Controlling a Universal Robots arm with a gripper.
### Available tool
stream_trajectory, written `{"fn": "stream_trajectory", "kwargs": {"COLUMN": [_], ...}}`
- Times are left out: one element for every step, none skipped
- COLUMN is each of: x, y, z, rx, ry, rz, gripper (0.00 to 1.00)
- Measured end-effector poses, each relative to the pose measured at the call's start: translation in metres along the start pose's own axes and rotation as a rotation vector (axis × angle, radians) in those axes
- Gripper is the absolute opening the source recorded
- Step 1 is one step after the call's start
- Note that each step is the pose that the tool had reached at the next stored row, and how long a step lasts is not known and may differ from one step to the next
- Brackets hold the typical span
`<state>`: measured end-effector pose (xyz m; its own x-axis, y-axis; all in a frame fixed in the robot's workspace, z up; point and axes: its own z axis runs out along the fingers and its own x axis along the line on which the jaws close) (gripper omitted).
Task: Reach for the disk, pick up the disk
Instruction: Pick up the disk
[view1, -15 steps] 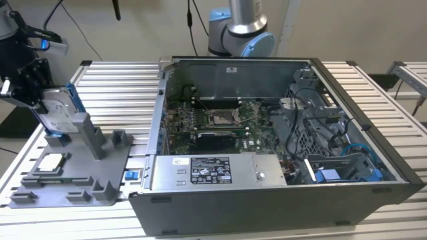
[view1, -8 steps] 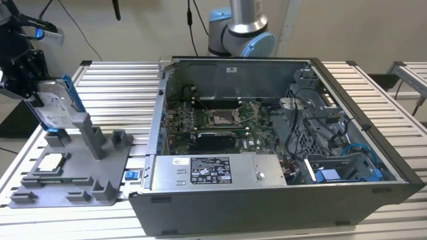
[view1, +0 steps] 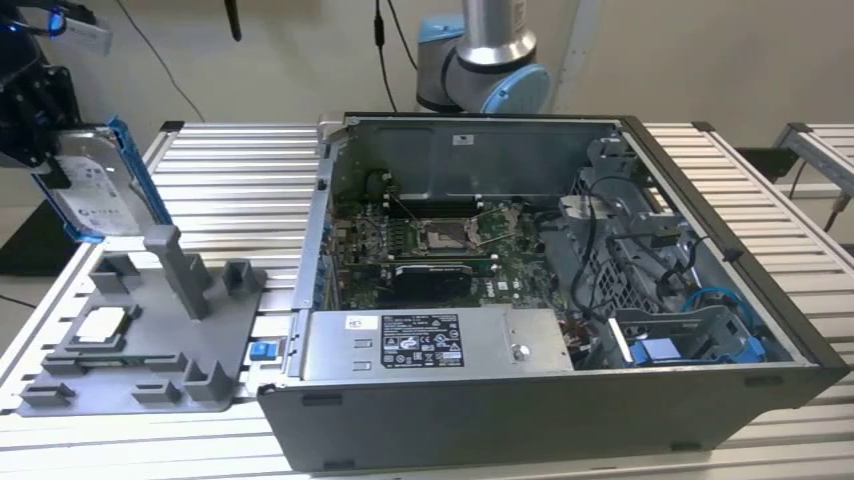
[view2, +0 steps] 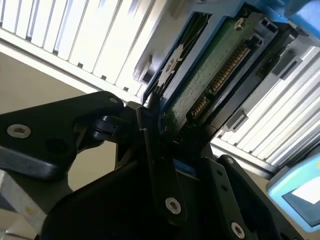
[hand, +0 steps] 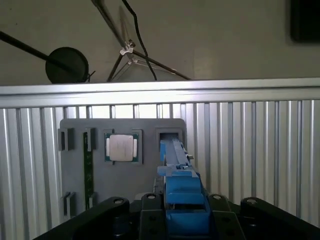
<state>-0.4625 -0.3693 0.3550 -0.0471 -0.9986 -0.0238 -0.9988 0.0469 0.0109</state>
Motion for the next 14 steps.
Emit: {"fn": "stream_trajectory", "kwargs": {"x": [-0.0001,-0.0002,-0.0003,-0.0004,-0.0005,-0.0006,-0.0008,-0.0009,-0.001,-0.0011,-0.0012,-0.0013,-0.0014,-0.0015], "y": [0.0001,0.0001,0.0002,0.0002,0.0003,0.0003,0.0004,0.0004,0.0005,0.0005,0.0005,0.0006,0.0007,0.0007], "z": [-0.0045,-0.009,-0.0138,-0.0181,-0.0227,-0.0274,-0.0318,-0.0362,-0.0406,-0.0455,-0.0499,-0.0544,-0.059,-0.0636], "rx": [-0.0002,0.0,0.0,-0.0001,0.0,-0.0001,-0.0001,0.0,-0.0001,-0.0001,0.0,-0.0002,0.0,-0.0001], "ry": [0.0001,0.0,0.0,0.0,0.0,0.0001,0.0001,0.0,0.0001,0.0001,0.0,0.0001,0.0,0.0], "rz": [0.0,0.0,0.0,0.0,0.0,0.0,0.0,0.0,0.0,0.0,0.0,0.0,0.0,0.0], "gripper": [0.0,0.0,0.0,0.0,0.0,0.0,0.0,0.0,0.0,0.0,0.0,0.0,0.0,0.0]}}
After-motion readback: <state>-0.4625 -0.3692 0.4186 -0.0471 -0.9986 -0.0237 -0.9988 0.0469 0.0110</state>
